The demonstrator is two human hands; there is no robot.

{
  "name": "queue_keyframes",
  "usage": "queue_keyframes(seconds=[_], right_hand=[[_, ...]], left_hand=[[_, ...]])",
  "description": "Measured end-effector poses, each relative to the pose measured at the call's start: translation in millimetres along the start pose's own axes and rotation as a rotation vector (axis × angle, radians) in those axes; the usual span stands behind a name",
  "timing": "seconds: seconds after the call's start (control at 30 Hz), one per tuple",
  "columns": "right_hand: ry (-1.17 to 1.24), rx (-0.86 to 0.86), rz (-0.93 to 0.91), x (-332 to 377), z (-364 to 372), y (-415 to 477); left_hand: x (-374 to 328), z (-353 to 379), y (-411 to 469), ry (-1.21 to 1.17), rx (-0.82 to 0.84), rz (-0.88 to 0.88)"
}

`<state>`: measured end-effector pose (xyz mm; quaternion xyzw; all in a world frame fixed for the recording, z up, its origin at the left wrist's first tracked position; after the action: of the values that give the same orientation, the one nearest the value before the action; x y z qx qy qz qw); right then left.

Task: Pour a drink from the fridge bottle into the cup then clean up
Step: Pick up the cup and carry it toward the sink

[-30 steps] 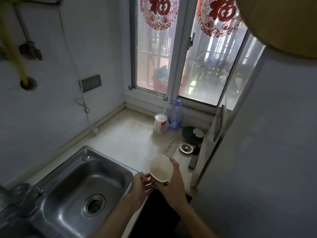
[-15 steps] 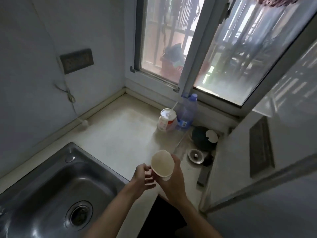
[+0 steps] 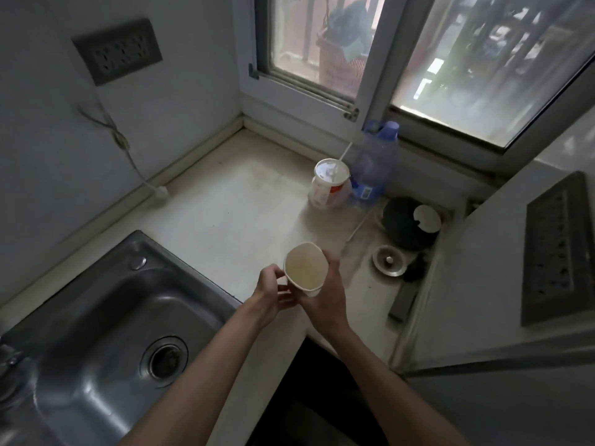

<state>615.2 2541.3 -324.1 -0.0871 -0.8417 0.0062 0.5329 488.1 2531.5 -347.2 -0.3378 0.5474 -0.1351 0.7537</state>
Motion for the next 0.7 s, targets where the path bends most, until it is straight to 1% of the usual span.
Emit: queue_keyframes(seconds=[0.37, 0.7], right_hand=[[-0.002, 0.025, 0.027, -11, 7, 9], [0.026, 0.114, 0.034, -7, 10, 19]], left_hand=[[7, 4, 13, -0.003, -0.026, 0.018], [5, 4, 22, 0.049, -0.023, 0.003]])
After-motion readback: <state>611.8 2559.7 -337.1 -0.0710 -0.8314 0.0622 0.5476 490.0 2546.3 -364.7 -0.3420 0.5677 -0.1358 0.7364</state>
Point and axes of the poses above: each hand's wrist, its own y-axis towards the middle knuckle, its own z-axis out of the palm, x = y × z, the point moved 6 cm from there along y, towards the middle knuckle, and after that the axes turned 11 degrees about z, right-handed, at the moved point
